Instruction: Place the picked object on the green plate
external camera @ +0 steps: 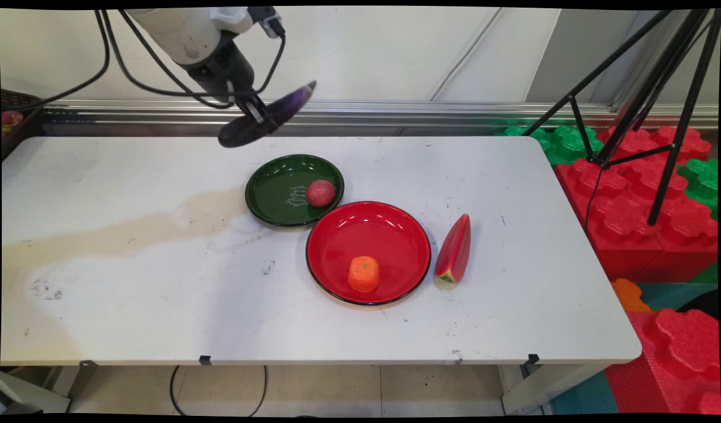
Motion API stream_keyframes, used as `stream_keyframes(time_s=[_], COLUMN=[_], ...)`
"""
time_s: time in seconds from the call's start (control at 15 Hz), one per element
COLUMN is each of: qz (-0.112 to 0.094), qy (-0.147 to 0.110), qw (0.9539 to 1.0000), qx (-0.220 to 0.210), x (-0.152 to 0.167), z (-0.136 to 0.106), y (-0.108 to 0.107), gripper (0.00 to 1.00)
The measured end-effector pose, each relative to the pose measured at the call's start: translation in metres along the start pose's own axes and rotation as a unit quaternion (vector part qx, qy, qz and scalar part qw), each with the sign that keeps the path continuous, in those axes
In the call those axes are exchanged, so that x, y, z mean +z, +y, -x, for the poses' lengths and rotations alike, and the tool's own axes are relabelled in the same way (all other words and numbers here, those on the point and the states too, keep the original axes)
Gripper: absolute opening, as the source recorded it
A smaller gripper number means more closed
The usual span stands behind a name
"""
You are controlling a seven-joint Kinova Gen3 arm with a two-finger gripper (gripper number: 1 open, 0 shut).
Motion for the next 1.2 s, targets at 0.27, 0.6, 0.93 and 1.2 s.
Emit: stream_keyframes(time_s=[0.27, 0.6, 0.93, 1.2], qz=[-0.024, -0.031, -0.012, 0.014], qy=[-0.018, -0.045, -0.081, -0.096], qw=[0.9989, 0.9972, 0.9959, 0.9951], qx=[-0.037, -0.052, -0.038, -0.013], x=[0.022, 0.054, 0.093, 0.129], z=[-0.005, -0.01, -0.011, -0.012], y=[-0.023, -0.036, -0.039, -0.035], gripper=[0.0, 0.0, 0.0, 0.0])
